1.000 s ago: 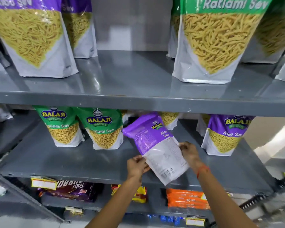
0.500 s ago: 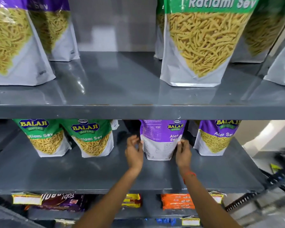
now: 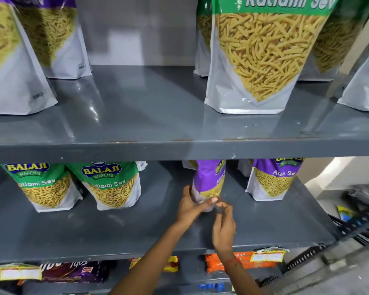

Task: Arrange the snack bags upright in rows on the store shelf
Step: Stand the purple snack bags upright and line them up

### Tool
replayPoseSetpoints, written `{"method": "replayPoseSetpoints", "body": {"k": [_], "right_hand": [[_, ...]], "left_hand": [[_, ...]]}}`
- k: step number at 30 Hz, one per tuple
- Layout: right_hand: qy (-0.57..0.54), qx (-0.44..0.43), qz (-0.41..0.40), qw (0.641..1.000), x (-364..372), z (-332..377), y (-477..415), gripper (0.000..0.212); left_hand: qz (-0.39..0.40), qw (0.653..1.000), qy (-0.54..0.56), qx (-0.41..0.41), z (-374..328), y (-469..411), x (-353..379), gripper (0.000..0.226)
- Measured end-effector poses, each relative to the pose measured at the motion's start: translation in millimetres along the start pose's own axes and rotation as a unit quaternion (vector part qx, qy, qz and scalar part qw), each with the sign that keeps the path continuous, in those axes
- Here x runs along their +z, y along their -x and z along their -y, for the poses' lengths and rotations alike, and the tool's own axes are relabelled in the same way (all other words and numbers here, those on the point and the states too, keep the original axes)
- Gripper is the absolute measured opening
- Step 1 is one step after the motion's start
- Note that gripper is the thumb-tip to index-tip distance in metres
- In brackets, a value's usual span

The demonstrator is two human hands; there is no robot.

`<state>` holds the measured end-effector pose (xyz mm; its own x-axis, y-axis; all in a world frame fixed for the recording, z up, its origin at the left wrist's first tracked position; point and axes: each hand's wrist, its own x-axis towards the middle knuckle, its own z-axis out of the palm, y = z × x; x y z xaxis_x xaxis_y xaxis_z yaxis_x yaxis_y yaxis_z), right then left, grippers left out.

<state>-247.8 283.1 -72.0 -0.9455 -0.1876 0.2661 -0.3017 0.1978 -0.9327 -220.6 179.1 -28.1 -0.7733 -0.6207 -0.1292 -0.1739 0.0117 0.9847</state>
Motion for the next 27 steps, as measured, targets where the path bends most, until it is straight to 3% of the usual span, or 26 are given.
{"method": "replayPoseSetpoints", "body": {"k": [4, 9, 14, 18, 21, 24, 27], "right_hand": [[-0.005, 0.022, -0.002, 1.0, -0.6, 1.5, -13.4, 0.032], [-0.018, 0.103, 0.113, 0.988, -6.6, 0.5, -62.8, 0.071], [-0.035, 0.092, 0.13, 0.987, -0.9, -2.6, -68.1, 0.066], [-0.036, 0.071, 0.127, 0.989, 0.4, 0.4, -69.9, 0.063], [0.029, 0.032, 0.113, 0.993, -5.8, 2.9, -68.6, 0.061], [0.078, -0.053, 0.027, 0.995, -28.5, 7.4, -67.4, 0.053], [0.111, -0.151, -0.029, 0.982, -57.9, 7.9, -80.5, 0.044]], "left_hand": [[-0.006, 0.996, -0.082, 0.021, -5.7, -26.3, -18.4, 0.068], [0.033, 0.999, 0.001, 0.027, -3.8, -49.3, -37.4, 0.052], [0.058, 0.997, 0.011, 0.05, 8.4, -63.4, -42.4, 0.043], [0.053, 0.997, 0.005, 0.052, 5.6, -62.0, -41.2, 0.048], [-0.016, 0.995, -0.045, 0.084, -6.7, -44.5, -33.1, 0.073], [-0.13, 0.971, -0.128, 0.154, -9.8, -15.6, -12.0, 0.109], [-0.202, 0.921, -0.221, 0.248, -9.1, 14.7, 31.9, 0.102]]}}
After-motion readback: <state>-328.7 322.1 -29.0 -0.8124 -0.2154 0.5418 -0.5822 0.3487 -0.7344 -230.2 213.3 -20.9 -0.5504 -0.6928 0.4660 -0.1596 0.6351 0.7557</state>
